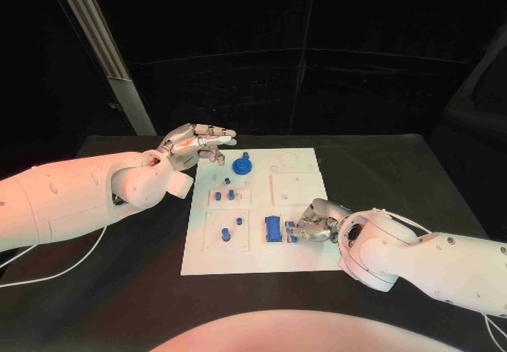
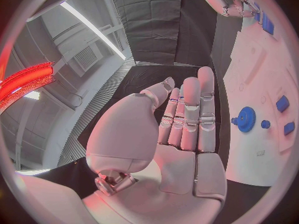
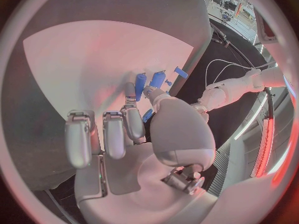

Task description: Assemble the parts on the task board

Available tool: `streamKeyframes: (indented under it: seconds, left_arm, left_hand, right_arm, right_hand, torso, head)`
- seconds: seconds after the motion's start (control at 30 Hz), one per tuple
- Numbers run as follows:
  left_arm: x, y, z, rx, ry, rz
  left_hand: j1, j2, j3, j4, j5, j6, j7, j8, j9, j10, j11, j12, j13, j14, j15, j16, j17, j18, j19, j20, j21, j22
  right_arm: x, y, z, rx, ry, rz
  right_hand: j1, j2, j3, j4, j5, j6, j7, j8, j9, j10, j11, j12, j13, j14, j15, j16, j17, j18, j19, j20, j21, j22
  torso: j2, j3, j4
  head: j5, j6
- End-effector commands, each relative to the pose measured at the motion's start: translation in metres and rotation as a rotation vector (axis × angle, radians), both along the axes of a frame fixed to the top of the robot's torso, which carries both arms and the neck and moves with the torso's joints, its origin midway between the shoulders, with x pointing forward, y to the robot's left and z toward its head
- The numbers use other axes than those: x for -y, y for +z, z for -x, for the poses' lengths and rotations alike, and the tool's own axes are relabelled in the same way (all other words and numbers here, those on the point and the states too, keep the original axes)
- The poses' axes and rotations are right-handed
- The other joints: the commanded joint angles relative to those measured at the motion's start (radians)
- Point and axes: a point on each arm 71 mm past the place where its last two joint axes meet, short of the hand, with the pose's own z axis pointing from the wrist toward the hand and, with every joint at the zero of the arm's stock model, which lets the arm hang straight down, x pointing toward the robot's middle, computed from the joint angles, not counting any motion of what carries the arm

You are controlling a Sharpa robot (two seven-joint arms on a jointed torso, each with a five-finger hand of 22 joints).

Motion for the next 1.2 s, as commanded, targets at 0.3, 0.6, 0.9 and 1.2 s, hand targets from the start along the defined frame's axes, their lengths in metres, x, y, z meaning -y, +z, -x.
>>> streamKeyframes:
  seconds: [0.3, 0.6, 0.9, 1.2]
  left_arm:
    - [0.001, 0.001, 0.0, 0.004, -0.013, 0.006]
    - [0.001, 0.001, 0.0, 0.0, -0.016, 0.006]
    - [0.0, 0.001, 0.0, -0.001, -0.014, 0.005]
    - [-0.001, 0.001, 0.0, -0.001, -0.01, 0.002]
  left_hand:
    - [-0.002, 0.007, -0.004, 0.001, 0.004, -0.006, -0.002, 0.005, -0.001, -0.005, 0.001, 0.003, -0.001, -0.007, -0.001, 0.004, -0.001, 0.006, -0.002, 0.005, -0.006, -0.001]
    - [-0.002, 0.007, -0.004, 0.001, 0.004, -0.006, -0.002, 0.005, -0.001, -0.005, 0.001, 0.003, -0.001, -0.007, -0.001, 0.004, -0.001, 0.006, -0.002, 0.005, -0.006, -0.001]
    - [-0.002, 0.007, -0.004, 0.001, 0.004, -0.006, -0.002, 0.005, -0.001, -0.005, 0.001, 0.003, -0.001, -0.007, -0.001, 0.004, -0.001, 0.006, -0.002, 0.005, -0.006, -0.001]
    - [-0.003, 0.008, -0.005, 0.001, 0.004, -0.007, -0.002, 0.005, -0.001, -0.006, 0.001, 0.004, -0.001, -0.008, -0.001, 0.004, -0.002, 0.006, -0.002, 0.006, -0.007, -0.002]
  right_arm:
    - [-0.002, 0.002, -0.001, 0.035, 0.021, 0.008]
    - [-0.002, 0.003, -0.001, 0.048, 0.022, 0.003]
    - [0.004, 0.006, 0.001, 0.064, 0.065, -0.007]
    - [0.009, 0.004, 0.004, 0.026, 0.093, 0.003]
  right_hand:
    - [-0.075, -0.015, -0.158, 0.093, -0.28, -0.006, 0.0, 0.004, 0.007, 0.002, 0.004, -0.005, 0.049, 0.085, -0.005, 0.002, 0.165, -0.007, 0.105, -0.004, 0.006, 0.263]
    - [-0.076, 0.003, -0.232, 0.148, -0.293, -0.008, -0.001, 0.009, 0.012, 0.002, 0.004, -0.005, 0.051, 0.085, -0.006, 0.001, 0.164, -0.007, 0.105, -0.004, 0.006, 0.263]
    - [0.045, 0.028, -0.266, 0.1, -0.269, -0.013, 0.0, 0.012, 0.016, 0.0, 0.004, -0.008, 0.051, 0.085, -0.005, 0.002, 0.165, -0.007, 0.105, -0.004, 0.006, 0.263]
    - [0.065, 0.031, -0.281, 0.091, -0.253, -0.017, 0.002, 0.011, 0.017, -0.004, 0.006, -0.015, 0.046, 0.084, -0.004, -0.003, 0.159, -0.007, 0.105, -0.003, 0.006, 0.263]
  torso:
    - [0.001, -0.0001, 0.0]
    - [0.001, 0.0002, -0.0006]
    - [0.0, 0.0007, -0.0003]
    - [0.0, -0.0003, -0.0003]
  head:
    - [0.003, 0.0]
    - [0.001, 0.0]
    - [0.003, 0.001]
    - [0.005, 0.001]
